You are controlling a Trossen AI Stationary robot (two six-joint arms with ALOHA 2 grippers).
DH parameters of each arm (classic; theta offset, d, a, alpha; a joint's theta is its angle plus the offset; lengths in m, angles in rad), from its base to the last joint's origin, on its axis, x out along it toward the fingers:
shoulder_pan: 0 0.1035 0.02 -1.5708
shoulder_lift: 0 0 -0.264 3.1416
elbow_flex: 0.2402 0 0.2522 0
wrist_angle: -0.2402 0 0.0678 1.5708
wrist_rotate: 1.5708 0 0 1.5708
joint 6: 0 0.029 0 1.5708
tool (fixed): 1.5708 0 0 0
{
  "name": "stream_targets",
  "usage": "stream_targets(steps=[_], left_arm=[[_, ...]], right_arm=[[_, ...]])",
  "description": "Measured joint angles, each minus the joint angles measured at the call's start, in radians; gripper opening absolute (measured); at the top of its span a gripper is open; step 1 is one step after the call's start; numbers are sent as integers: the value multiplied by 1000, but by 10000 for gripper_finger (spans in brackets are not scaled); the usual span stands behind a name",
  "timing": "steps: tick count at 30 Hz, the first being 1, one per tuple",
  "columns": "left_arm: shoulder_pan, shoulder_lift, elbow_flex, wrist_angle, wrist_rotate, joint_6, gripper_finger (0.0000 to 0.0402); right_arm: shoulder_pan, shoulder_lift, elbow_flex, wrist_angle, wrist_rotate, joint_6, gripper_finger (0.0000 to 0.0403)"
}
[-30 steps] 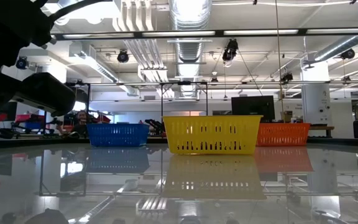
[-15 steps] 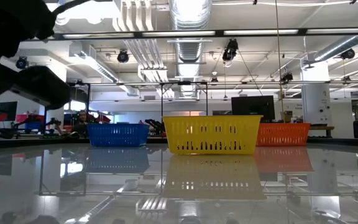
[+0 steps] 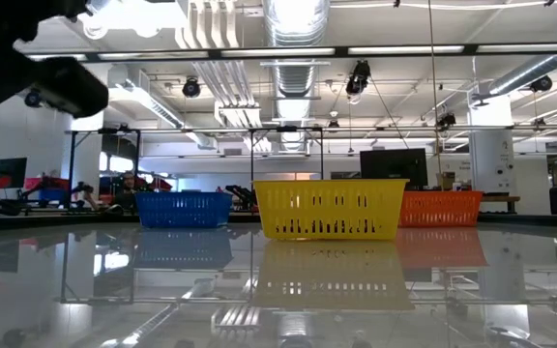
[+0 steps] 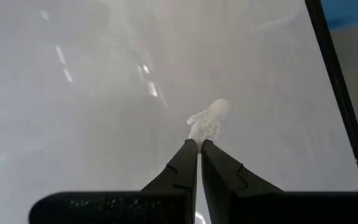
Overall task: Sort Halloween decoration
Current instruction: Put the white skeleton toy into the orange bin
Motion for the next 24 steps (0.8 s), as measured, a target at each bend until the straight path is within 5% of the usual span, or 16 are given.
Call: stream_targets(steps=[12,24], left_arm=[[116,-290,0,-69,-188,-13,0],[364,-433,0,-59,-272,149,0]], right_arm=[[0,0,0,7,161,-42,80],[-86,0,0,90,217,-208,81]])
